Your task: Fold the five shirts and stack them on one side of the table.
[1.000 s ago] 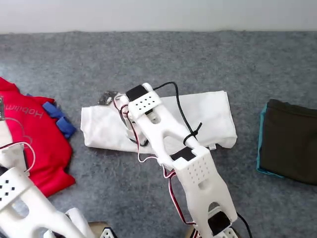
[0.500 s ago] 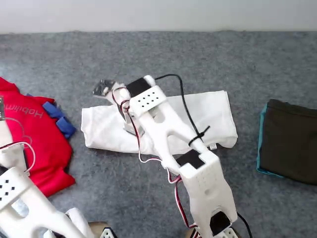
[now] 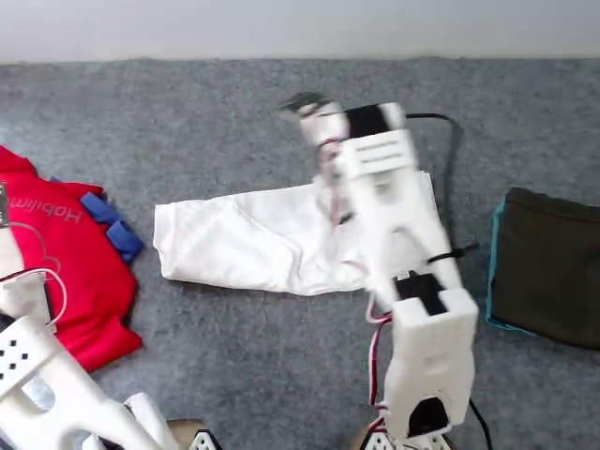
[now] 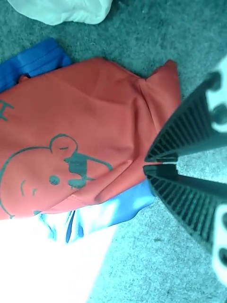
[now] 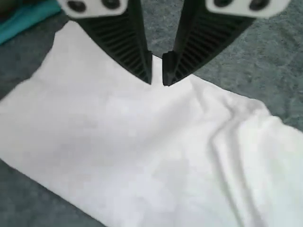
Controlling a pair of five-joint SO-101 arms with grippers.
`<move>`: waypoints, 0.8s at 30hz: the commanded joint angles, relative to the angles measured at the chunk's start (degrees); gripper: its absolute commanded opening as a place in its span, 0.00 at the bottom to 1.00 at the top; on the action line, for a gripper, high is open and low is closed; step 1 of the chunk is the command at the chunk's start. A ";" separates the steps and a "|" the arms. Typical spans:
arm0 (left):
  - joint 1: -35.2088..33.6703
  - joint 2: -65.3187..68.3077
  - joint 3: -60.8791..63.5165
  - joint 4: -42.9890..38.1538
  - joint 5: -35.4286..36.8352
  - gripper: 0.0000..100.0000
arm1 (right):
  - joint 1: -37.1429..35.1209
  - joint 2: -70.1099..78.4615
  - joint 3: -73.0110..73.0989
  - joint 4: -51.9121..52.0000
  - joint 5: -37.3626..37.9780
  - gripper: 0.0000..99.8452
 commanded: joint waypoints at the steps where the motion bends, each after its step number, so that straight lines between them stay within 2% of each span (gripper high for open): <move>1: 0.26 -1.05 -0.40 -0.88 -0.26 0.02 | 6.02 -1.80 -1.49 2.24 -5.63 0.20; 5: 0.26 -1.05 -0.40 -0.88 -0.26 0.02 | 10.07 1.98 -1.49 0.40 -10.20 0.28; 17: 0.26 -0.97 -0.40 -0.88 -0.35 0.02 | 12.79 10.51 -1.76 -11.03 -11.60 0.28; 24: 0.26 -0.97 -0.40 -0.88 -0.44 0.02 | 15.16 13.23 -1.76 -12.35 -11.43 0.28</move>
